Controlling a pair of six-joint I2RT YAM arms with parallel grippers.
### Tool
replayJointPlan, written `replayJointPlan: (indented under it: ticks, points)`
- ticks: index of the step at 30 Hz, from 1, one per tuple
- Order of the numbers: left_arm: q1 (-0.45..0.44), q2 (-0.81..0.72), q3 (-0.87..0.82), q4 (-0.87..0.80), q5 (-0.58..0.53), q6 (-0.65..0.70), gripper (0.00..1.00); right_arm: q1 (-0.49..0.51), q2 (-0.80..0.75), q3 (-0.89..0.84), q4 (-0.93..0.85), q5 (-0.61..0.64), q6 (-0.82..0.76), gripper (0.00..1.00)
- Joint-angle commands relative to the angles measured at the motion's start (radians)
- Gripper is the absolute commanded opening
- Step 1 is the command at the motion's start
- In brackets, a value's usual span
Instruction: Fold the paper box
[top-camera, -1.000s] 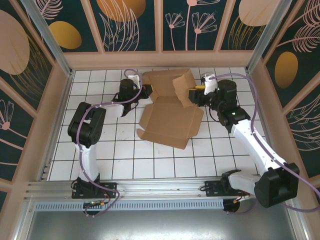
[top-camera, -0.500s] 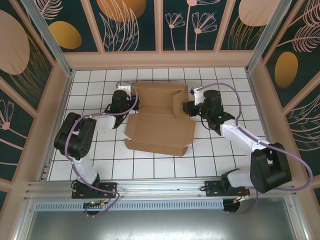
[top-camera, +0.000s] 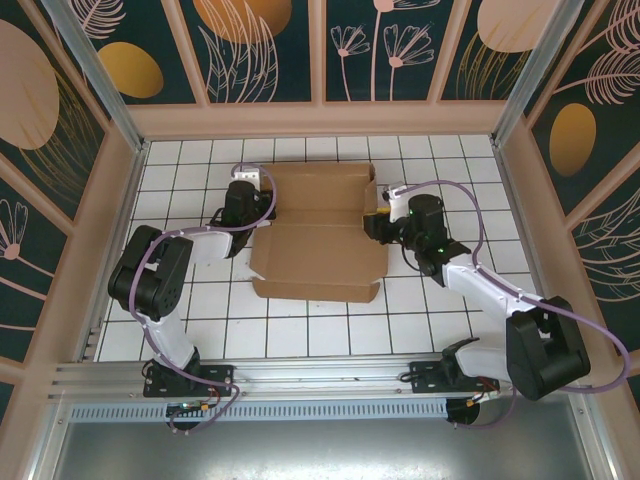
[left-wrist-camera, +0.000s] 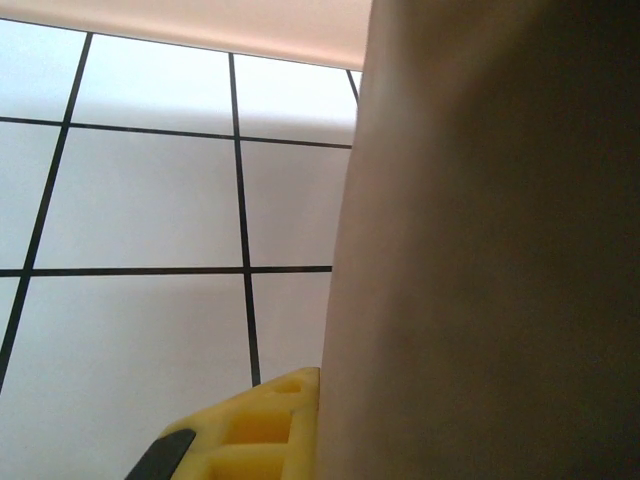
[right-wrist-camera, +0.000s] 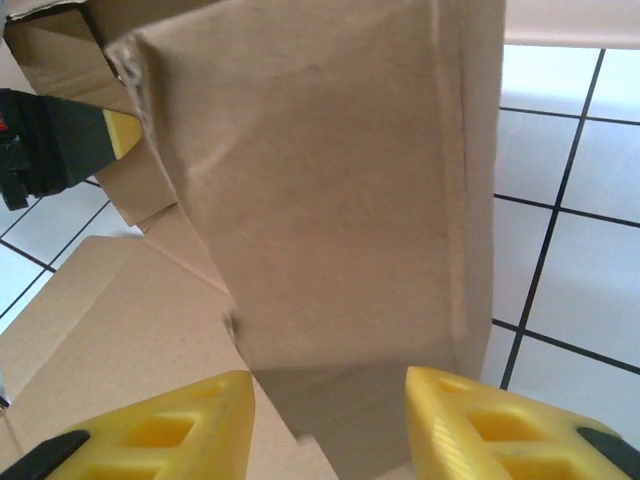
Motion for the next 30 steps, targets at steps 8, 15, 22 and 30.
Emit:
replayJointPlan:
  ticks: [8, 15, 22, 30]
  points:
    - [-0.005, -0.01, 0.021, -0.01, -0.043, 0.048, 0.0, -0.024, -0.023, 0.001, 0.043, -0.032, -0.055, 0.43]
    - [-0.003, 0.007, 0.031, -0.016, -0.041, 0.046, 0.0, -0.087, -0.199, -0.125, 0.18, -0.204, -0.063, 0.59]
    - [-0.003, 0.028, 0.05, -0.015, -0.015, 0.043, 0.0, -0.256, -0.302, -0.223, 0.363, -0.19, 0.173, 0.57]
    - [-0.004, 0.032, 0.045, 0.01, -0.005, 0.066, 0.0, -0.246, -0.071, -0.067, 0.158, -0.217, 0.027, 0.48]
